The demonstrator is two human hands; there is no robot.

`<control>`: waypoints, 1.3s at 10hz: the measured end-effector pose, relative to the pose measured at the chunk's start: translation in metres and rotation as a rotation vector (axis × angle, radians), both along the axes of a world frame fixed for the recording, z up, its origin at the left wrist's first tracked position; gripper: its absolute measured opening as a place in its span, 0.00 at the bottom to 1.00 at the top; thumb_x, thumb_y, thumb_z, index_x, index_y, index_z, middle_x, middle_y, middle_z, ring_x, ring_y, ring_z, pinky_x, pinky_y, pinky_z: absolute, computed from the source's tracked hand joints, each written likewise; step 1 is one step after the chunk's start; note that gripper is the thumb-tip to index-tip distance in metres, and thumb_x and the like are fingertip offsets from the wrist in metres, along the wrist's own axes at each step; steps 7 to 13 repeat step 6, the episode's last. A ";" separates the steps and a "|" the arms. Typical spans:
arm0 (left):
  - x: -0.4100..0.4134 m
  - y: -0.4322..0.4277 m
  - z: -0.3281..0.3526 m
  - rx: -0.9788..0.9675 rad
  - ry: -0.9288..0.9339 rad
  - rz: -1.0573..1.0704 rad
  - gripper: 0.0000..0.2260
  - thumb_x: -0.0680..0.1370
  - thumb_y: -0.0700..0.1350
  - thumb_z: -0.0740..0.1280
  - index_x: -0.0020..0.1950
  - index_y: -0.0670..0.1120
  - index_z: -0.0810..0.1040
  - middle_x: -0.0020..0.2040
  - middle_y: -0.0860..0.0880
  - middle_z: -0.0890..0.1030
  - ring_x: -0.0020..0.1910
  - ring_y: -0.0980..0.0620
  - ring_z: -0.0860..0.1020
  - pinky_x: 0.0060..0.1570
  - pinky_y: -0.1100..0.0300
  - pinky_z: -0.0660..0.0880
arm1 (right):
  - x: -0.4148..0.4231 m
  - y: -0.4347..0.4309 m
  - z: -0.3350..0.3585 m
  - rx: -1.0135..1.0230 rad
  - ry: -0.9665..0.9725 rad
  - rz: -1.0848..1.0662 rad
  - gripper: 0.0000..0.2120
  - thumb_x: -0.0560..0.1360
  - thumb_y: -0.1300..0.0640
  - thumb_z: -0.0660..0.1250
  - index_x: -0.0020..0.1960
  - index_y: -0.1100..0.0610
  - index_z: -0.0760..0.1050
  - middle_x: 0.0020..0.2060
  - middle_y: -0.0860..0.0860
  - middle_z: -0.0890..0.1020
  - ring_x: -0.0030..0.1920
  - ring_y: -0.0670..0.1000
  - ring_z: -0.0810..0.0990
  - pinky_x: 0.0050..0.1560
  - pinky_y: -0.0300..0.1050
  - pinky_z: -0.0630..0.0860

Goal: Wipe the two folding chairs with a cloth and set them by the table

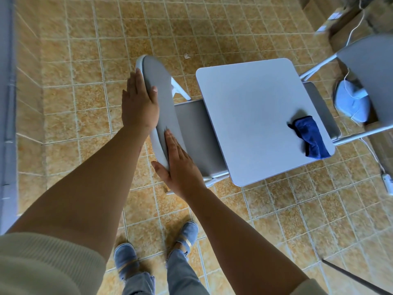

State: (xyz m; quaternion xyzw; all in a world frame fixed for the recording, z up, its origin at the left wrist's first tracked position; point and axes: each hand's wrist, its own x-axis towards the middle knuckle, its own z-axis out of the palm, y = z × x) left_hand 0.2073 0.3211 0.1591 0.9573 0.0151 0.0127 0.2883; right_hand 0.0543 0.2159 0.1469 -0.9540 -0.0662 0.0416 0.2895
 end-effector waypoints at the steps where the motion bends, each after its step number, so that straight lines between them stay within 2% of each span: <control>1: -0.006 -0.003 0.005 0.111 0.006 0.005 0.27 0.83 0.54 0.47 0.78 0.42 0.48 0.78 0.41 0.53 0.77 0.43 0.53 0.75 0.48 0.50 | -0.001 -0.003 0.006 0.005 0.031 0.018 0.38 0.78 0.40 0.59 0.78 0.58 0.47 0.77 0.51 0.55 0.76 0.49 0.57 0.73 0.44 0.60; 3: -0.025 0.005 0.023 0.213 0.100 -0.070 0.28 0.83 0.55 0.44 0.78 0.41 0.48 0.78 0.41 0.51 0.77 0.42 0.50 0.75 0.47 0.47 | -0.001 -0.012 0.022 -0.034 0.131 0.111 0.38 0.78 0.38 0.55 0.78 0.57 0.44 0.78 0.50 0.51 0.76 0.50 0.54 0.74 0.48 0.56; 4: -0.044 0.014 0.042 0.198 0.115 -0.056 0.27 0.83 0.55 0.44 0.78 0.41 0.49 0.79 0.41 0.50 0.78 0.43 0.49 0.76 0.48 0.46 | -0.002 -0.030 0.034 -0.092 0.104 0.156 0.35 0.79 0.38 0.51 0.78 0.55 0.45 0.78 0.51 0.53 0.76 0.51 0.54 0.75 0.50 0.56; 6: -0.073 0.031 0.065 0.239 0.103 -0.052 0.28 0.83 0.56 0.43 0.78 0.42 0.49 0.79 0.42 0.49 0.78 0.45 0.47 0.76 0.48 0.45 | 0.014 -0.046 0.058 -0.213 0.042 0.126 0.33 0.80 0.38 0.49 0.78 0.55 0.47 0.77 0.52 0.53 0.77 0.51 0.53 0.75 0.52 0.56; 13: -0.073 0.031 0.065 0.239 0.103 -0.052 0.28 0.83 0.56 0.43 0.78 0.42 0.49 0.79 0.42 0.49 0.78 0.45 0.47 0.76 0.48 0.45 | 0.014 -0.046 0.058 -0.213 0.042 0.126 0.33 0.80 0.38 0.49 0.78 0.55 0.47 0.77 0.52 0.53 0.77 0.51 0.53 0.75 0.52 0.56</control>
